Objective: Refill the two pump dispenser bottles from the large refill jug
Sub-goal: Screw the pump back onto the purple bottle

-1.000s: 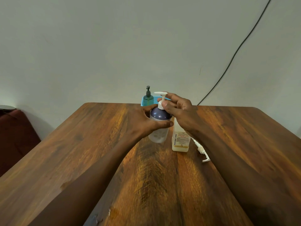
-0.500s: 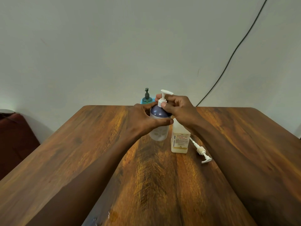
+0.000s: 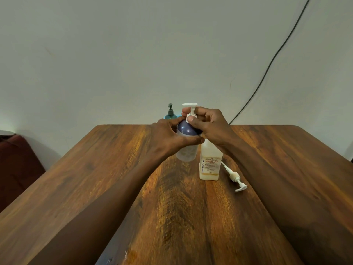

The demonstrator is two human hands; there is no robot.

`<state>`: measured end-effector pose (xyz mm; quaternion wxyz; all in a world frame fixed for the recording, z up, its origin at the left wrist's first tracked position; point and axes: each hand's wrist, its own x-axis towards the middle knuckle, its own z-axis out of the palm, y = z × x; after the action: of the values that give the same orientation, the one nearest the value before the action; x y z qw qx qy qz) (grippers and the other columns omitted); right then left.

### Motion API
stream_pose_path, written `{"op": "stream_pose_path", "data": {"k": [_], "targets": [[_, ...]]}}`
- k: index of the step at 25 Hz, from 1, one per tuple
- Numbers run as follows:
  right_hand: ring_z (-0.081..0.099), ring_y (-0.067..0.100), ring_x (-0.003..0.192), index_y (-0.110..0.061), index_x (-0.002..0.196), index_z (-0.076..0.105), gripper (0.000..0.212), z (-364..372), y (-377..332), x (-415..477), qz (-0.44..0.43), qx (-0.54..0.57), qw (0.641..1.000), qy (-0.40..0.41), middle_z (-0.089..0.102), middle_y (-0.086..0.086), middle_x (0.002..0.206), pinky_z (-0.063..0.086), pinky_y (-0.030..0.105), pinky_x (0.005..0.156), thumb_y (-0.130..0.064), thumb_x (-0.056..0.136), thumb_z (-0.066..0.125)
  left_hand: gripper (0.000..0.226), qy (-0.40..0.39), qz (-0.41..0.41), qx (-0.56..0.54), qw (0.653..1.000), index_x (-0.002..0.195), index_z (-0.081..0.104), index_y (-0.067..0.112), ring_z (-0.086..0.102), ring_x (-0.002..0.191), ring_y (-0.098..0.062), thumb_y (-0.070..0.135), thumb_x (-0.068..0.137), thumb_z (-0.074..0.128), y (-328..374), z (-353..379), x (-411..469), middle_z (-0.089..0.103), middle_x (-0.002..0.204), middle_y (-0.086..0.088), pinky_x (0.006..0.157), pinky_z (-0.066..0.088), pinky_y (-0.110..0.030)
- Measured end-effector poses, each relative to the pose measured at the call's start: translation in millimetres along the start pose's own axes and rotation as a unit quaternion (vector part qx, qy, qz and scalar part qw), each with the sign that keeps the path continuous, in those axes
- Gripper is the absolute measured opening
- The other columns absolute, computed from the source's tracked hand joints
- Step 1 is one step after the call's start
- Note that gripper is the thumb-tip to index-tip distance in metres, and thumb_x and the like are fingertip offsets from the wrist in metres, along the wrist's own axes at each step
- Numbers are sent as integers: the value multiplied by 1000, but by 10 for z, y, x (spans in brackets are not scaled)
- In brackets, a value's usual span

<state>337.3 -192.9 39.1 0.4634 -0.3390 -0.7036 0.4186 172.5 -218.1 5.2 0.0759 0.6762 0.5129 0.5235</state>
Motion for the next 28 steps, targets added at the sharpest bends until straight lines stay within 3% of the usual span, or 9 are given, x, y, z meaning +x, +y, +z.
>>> {"op": "stream_pose_path", "data": {"k": [5, 10, 15, 19, 25, 28], "targets": [[76, 7, 90, -12, 106, 81, 31, 68, 34, 26, -76, -125, 978, 149, 80, 0, 101, 64, 33, 84, -25, 79, 89, 69, 20, -19, -7, 1000, 118, 75, 25, 73, 90, -7, 58, 59, 91, 6, 76, -27, 78, 105, 8, 78, 64, -29], [71, -4, 80, -12, 108, 79, 38, 167, 5, 8, -83, -158, 964, 198, 79, -1, 100, 61, 16, 78, -28, 76, 91, 71, 60, -21, 22, 998, 116, 76, 25, 72, 87, -5, 64, 57, 86, -2, 103, -67, 78, 104, 8, 76, 62, -25], [66, 6, 116, -36, 136, 61, 50, 130, -48, -24, -109, -165, 975, 101, 68, -8, 132, 57, 25, 98, -23, 91, 77, 59, 8, -17, -7, 1000, 111, 78, 29, 74, 82, -2, 58, 60, 89, 36, 13, -6, 79, 95, 10, 75, 64, -33], [72, 9, 110, -18, 119, 71, 34, 59, -111, 41, -102, -57, 993, 36, 76, 0, 114, 62, 36, 94, 1, 90, 73, 50, -34, -18, -20, 999, 101, 74, 38, 74, 79, -2, 56, 58, 89, 36, -23, 17, 77, 88, 15, 73, 65, -33], [76, 15, 103, -11, 86, 62, 23, -59, -100, 175, -82, -26, 996, -6, 78, 6, 104, 62, 29, 81, 8, 88, 74, 72, -57, -33, -11, 998, 112, 75, 29, 75, 84, -8, 68, 53, 87, -82, 25, 103, 78, 99, 8, 77, 65, -35], [76, 14, 103, -10, 95, 68, 19, -120, -80, 283, -75, -37, 997, -6, 78, 6, 107, 63, 30, 84, 4, 86, 78, 73, -53, -37, -19, 998, 114, 76, 26, 75, 85, -9, 66, 54, 89, -133, 63, 160, 79, 100, 7, 76, 65, -36]]}}
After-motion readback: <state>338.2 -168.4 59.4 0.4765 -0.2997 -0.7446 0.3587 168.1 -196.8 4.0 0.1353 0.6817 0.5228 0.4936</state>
